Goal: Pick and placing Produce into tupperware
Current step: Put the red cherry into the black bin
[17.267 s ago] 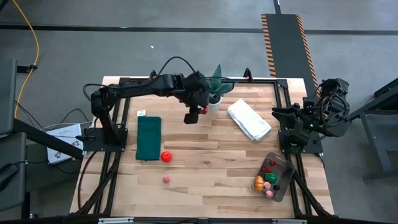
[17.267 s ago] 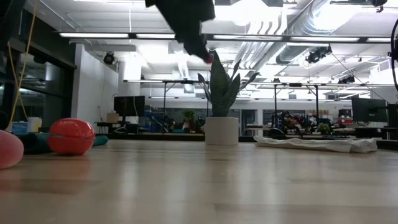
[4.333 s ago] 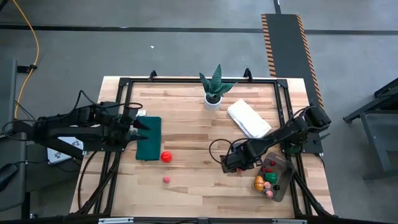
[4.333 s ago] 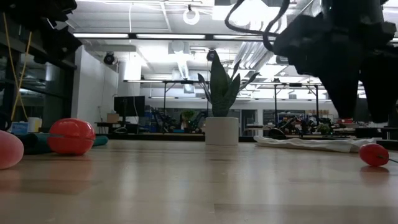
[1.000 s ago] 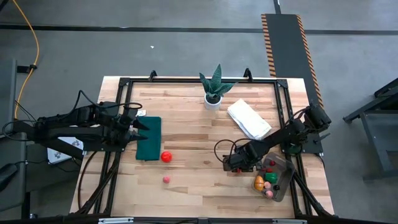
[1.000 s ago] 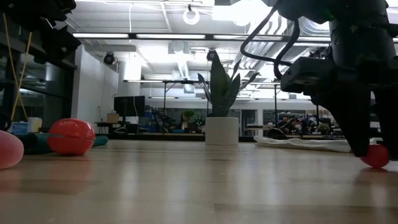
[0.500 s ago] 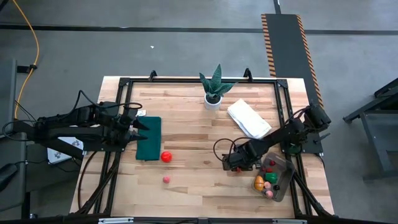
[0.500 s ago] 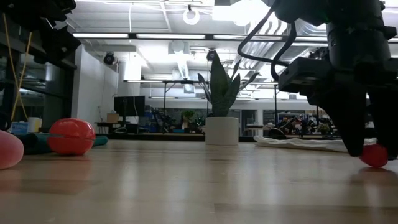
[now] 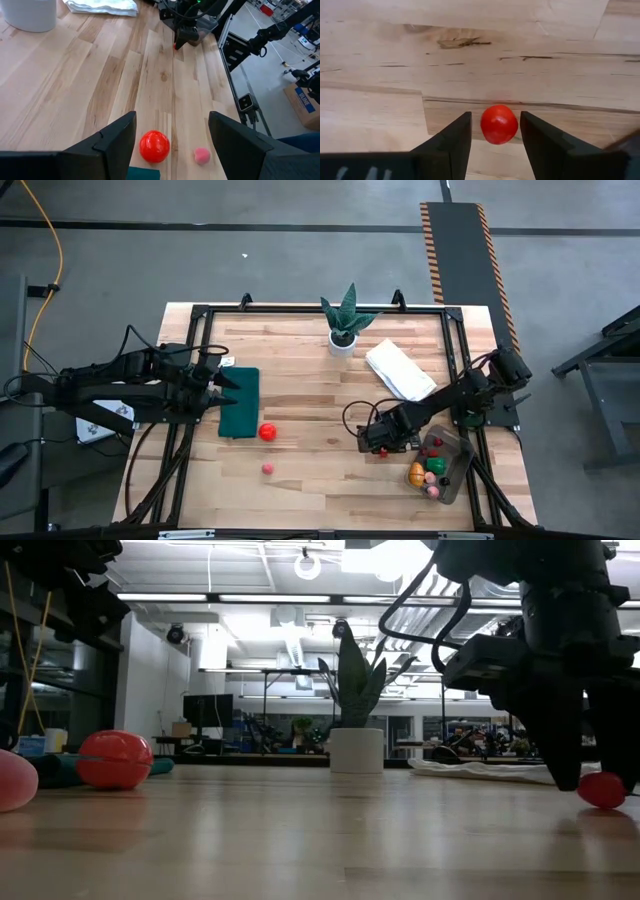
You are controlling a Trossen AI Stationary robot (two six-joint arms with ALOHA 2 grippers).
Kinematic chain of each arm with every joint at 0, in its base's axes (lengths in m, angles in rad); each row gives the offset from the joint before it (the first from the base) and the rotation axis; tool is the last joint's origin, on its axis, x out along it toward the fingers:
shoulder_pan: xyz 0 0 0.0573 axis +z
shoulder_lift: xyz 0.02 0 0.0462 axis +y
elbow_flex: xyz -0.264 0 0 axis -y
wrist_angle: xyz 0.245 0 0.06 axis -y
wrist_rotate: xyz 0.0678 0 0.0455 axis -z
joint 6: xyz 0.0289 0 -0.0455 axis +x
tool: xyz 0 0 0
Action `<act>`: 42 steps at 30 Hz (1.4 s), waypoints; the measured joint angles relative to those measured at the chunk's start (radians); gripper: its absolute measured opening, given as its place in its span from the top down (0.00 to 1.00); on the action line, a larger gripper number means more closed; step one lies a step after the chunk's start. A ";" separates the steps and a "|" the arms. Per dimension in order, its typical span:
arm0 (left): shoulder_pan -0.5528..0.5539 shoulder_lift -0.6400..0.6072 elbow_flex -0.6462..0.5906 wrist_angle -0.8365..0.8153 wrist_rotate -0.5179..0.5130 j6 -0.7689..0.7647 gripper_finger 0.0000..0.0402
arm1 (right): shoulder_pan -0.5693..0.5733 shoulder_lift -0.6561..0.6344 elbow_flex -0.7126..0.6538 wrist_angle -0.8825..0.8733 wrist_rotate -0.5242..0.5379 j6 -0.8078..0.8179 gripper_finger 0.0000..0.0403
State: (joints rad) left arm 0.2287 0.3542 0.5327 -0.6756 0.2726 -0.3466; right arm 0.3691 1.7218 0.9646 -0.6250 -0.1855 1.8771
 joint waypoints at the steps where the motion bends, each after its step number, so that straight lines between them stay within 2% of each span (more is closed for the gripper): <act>1: 0.000 0.000 0.000 0.000 0.000 0.000 0.41 | 0.000 0.000 0.000 0.000 0.000 0.000 0.61; 14: 0.000 0.000 0.000 0.000 0.000 0.000 0.41 | 0.000 0.000 0.000 -0.006 -0.031 -0.024 0.67; 35: 0.000 0.000 0.000 -0.001 0.000 0.000 0.41 | 0.000 0.000 0.000 -0.007 -0.035 -0.042 0.68; 42: 0.000 0.000 0.000 -0.001 0.000 0.000 0.41 | 0.000 0.000 0.000 -0.006 -0.036 -0.042 0.74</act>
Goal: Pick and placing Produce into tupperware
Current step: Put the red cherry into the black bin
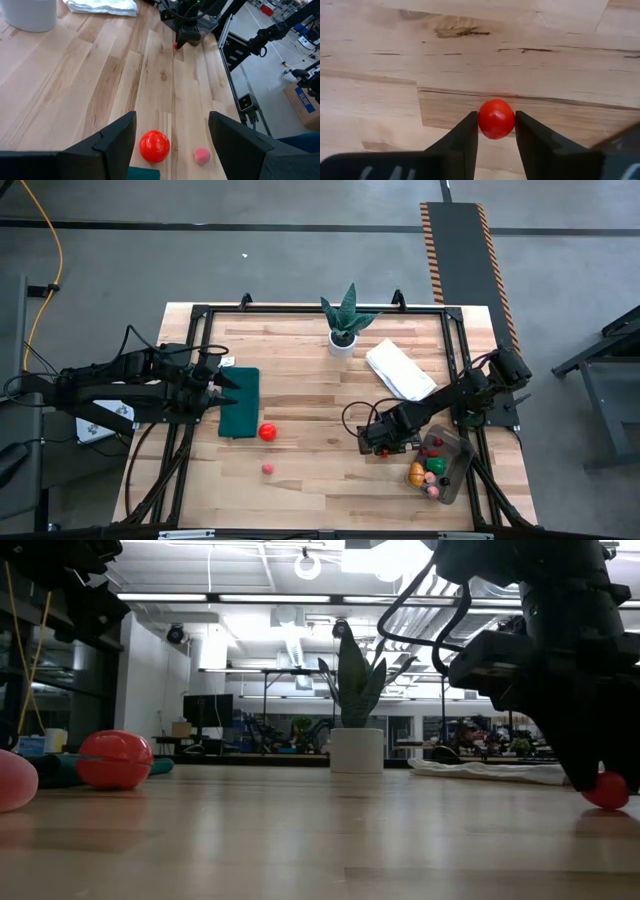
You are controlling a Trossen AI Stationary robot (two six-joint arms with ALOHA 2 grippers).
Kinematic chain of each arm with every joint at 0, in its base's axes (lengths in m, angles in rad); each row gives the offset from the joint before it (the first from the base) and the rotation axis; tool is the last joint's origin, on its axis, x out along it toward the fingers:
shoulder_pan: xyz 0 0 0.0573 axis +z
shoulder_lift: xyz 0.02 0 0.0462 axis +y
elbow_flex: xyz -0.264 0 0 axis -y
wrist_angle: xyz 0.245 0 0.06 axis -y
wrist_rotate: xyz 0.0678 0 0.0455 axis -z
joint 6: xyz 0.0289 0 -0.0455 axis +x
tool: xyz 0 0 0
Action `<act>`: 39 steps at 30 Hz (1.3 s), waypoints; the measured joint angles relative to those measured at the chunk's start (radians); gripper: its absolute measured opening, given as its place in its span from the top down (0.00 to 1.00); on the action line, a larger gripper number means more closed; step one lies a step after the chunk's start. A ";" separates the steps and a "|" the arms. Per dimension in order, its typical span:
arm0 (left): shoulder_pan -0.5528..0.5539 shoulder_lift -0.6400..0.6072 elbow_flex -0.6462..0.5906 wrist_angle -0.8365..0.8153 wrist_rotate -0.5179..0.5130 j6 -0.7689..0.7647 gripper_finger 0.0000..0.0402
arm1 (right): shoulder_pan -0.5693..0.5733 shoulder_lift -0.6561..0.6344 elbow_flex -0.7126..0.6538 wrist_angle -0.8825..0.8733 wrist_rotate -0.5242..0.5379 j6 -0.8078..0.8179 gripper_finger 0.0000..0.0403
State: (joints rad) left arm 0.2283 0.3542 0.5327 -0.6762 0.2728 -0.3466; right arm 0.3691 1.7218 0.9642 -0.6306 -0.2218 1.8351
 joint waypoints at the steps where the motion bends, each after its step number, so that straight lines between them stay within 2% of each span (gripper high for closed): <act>1: 0.000 0.000 0.000 0.000 0.000 0.000 0.41 | 0.000 0.000 0.000 0.000 0.000 0.000 0.75; 29: 0.000 0.000 0.000 0.000 0.000 0.000 0.41 | 0.000 0.000 0.002 0.000 -0.009 -0.003 0.77; 39: 0.000 0.000 0.000 0.000 0.000 0.000 0.41 | 0.000 0.000 0.003 0.009 -0.061 -0.016 0.77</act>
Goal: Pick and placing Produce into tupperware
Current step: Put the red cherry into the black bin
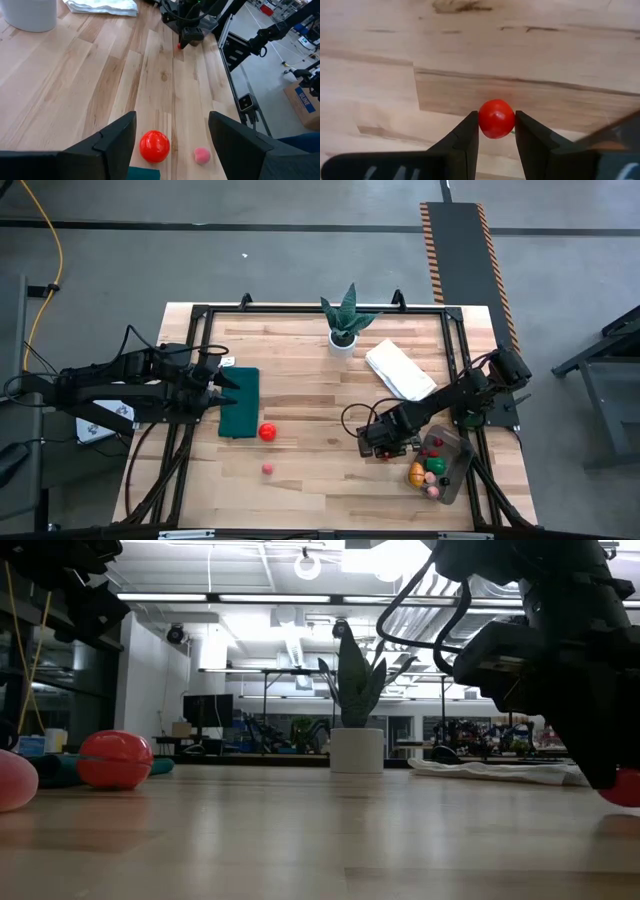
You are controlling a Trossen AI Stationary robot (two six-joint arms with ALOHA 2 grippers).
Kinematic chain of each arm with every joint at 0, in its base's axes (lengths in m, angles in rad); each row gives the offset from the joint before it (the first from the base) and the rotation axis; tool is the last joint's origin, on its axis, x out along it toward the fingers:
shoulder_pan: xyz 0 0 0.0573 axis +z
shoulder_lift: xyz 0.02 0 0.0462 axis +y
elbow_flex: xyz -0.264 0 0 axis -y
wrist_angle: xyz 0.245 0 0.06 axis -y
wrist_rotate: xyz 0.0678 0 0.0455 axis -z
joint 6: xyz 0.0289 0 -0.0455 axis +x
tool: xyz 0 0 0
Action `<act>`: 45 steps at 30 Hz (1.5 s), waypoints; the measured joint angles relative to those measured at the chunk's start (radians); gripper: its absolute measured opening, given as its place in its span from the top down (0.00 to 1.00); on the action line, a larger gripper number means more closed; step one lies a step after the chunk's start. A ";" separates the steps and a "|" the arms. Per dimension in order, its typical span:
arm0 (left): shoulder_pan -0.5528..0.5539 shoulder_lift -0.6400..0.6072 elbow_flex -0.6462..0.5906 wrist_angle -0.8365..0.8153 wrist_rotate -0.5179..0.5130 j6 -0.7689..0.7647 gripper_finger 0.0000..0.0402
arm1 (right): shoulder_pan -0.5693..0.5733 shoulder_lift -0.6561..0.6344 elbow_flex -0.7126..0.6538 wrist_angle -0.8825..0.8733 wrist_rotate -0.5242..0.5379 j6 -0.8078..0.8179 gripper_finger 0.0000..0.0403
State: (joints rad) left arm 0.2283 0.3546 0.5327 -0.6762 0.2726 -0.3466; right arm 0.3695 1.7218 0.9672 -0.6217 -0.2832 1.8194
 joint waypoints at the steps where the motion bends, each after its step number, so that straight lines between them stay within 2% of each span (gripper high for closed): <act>1: 0.000 0.000 0.000 0.000 0.000 0.000 0.41 | 0.000 0.000 0.000 0.004 -0.005 -0.001 0.77; 16: 0.000 0.000 0.000 0.000 0.000 0.000 0.41 | 0.000 -0.089 0.000 0.007 0.032 0.005 0.77; 45: 0.000 0.000 0.000 0.000 -0.004 -0.001 0.41 | -0.003 -0.400 0.000 -0.020 0.052 -0.014 0.77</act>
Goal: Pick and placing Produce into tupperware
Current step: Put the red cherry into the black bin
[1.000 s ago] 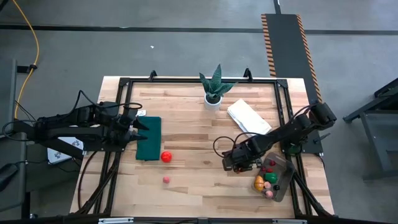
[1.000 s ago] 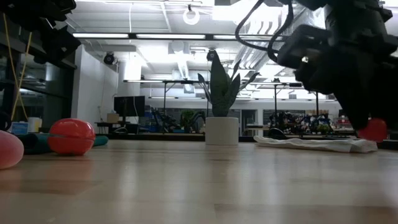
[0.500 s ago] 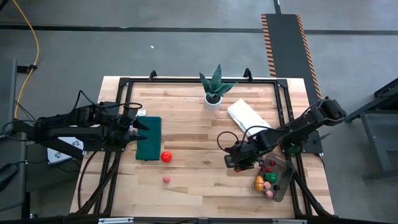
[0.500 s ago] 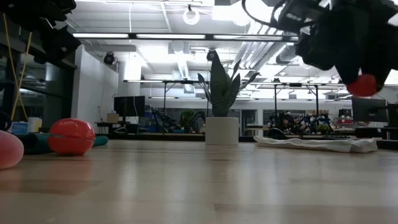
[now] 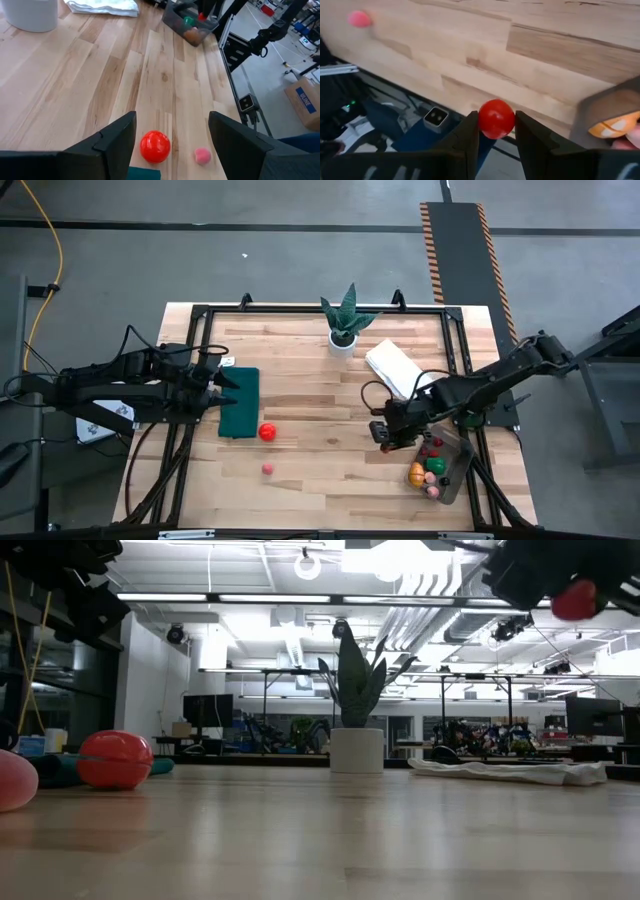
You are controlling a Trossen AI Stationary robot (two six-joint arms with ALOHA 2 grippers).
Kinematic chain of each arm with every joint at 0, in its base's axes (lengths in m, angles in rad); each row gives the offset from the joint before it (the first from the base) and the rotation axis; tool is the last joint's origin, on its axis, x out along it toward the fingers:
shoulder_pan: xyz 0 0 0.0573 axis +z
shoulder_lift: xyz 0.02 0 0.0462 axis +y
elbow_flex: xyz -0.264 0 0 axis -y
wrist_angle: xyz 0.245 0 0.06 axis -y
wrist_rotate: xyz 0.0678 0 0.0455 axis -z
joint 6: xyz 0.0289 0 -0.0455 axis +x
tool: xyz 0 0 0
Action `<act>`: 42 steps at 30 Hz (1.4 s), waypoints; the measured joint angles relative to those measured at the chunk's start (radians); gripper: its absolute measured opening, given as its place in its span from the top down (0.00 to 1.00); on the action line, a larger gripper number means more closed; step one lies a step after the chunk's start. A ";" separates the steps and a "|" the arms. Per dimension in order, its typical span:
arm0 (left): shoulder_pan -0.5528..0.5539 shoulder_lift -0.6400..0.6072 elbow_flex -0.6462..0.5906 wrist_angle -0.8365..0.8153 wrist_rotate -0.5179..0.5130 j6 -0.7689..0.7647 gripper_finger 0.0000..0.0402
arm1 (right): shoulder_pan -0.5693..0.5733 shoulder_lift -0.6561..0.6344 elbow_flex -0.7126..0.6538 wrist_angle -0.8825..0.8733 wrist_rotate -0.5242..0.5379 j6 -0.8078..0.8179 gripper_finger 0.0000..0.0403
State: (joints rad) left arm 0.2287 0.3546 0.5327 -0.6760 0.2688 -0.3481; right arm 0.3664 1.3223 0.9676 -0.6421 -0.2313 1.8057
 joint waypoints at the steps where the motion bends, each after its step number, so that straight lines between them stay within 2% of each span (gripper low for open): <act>1: 0.000 0.000 0.000 0.000 0.000 -0.001 0.41 | 0.000 -0.013 0.000 -0.006 0.000 -0.001 0.77; 16: 0.000 0.000 0.000 0.002 -0.019 -0.054 0.41 | 0.000 -0.186 0.000 -0.174 0.002 -0.019 0.77; 24: 0.000 0.000 0.000 0.002 -0.042 -0.079 0.41 | 0.033 -0.219 0.000 -0.279 -0.003 -0.008 0.77; 32: 0.000 0.000 0.000 0.002 -0.054 -0.079 0.41 | 0.107 -0.218 0.000 -0.360 -0.007 0.018 0.77; 42: 0.000 0.000 0.000 0.002 -0.053 -0.076 0.41 | 0.265 -0.218 0.000 -0.371 0.110 0.194 0.77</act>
State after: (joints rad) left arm 0.2287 0.3546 0.5327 -0.6735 0.2153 -0.4240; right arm 0.6318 1.1042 0.9680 -1.0134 -0.1210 1.9995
